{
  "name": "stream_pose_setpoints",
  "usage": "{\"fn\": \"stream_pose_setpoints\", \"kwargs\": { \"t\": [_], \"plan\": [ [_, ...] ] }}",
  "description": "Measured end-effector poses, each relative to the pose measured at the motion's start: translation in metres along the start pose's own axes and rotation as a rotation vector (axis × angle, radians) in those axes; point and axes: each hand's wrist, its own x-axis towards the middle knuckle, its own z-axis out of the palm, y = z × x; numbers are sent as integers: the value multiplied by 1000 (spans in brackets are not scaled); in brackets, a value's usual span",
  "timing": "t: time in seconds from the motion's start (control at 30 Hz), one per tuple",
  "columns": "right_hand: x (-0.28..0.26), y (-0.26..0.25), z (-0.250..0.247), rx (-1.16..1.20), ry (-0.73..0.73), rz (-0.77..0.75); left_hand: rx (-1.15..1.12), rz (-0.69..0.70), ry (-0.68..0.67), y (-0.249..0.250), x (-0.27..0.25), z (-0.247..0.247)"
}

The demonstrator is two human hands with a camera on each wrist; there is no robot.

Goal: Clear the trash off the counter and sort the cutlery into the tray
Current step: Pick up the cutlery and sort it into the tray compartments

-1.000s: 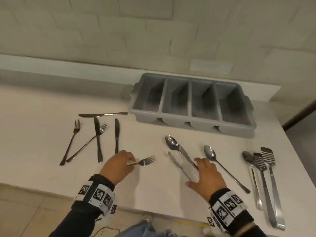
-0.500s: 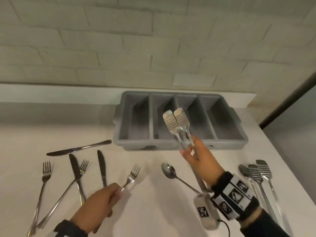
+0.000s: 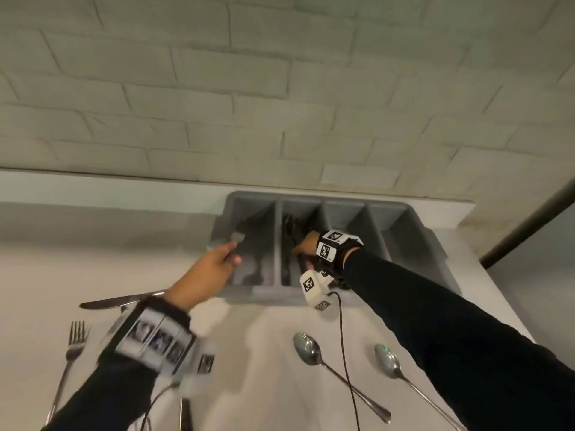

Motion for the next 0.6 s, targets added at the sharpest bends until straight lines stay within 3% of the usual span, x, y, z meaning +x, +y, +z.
{"fn": "stream_pose_setpoints", "kwargs": {
  "t": [0.13, 0.37, 0.47, 0.53, 0.6],
  "plan": [
    [-18, -5, -7, -150, 70, -7, 131, -180, -133, 23, 67, 24],
    [-84, 53, -13, 87, 125, -102, 698, -271, -352, 22, 97, 38],
    [-119, 92, -5, 196, 123, -84, 708, -334, -402, 21, 102, 44],
    [-135, 121, 3, 162, 107, -49, 887, -266, -397, 40, 87, 48],
    [-145, 151, 14, 35, 116, 14, 979, -113, -288, 58, 74, 50]
  ]
}}
